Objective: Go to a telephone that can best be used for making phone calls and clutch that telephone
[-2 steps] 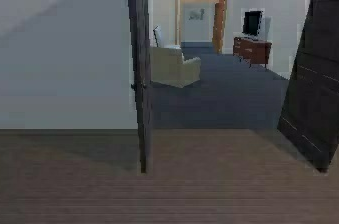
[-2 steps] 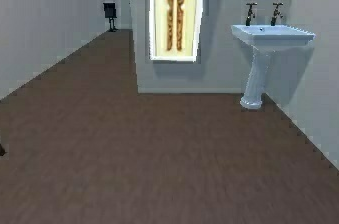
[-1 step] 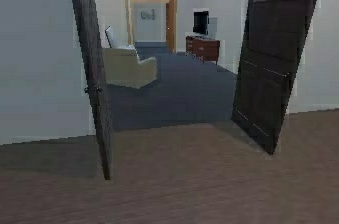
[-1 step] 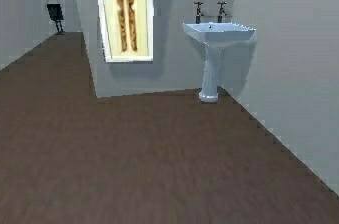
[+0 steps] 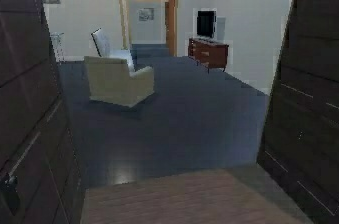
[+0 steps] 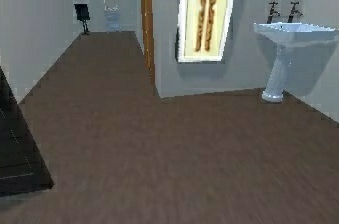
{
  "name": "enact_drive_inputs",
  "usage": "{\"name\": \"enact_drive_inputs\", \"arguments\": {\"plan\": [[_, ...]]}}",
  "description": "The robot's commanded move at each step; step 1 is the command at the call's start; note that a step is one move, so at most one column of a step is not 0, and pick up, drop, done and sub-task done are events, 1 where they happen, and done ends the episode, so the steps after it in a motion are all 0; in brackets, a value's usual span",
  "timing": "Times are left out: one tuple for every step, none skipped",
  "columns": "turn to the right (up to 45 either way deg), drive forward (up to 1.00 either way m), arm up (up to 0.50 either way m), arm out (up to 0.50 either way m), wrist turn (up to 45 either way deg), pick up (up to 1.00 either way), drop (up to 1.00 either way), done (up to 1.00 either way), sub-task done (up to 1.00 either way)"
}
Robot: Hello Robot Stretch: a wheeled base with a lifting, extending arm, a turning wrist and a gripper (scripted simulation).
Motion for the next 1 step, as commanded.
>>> {"name": "enact_drive_inputs", "arguments": {"plan": [[3.0, 0.0, 0.0, 0.0, 0.0, 0.0, 0.0, 0.0, 0.0]]}}
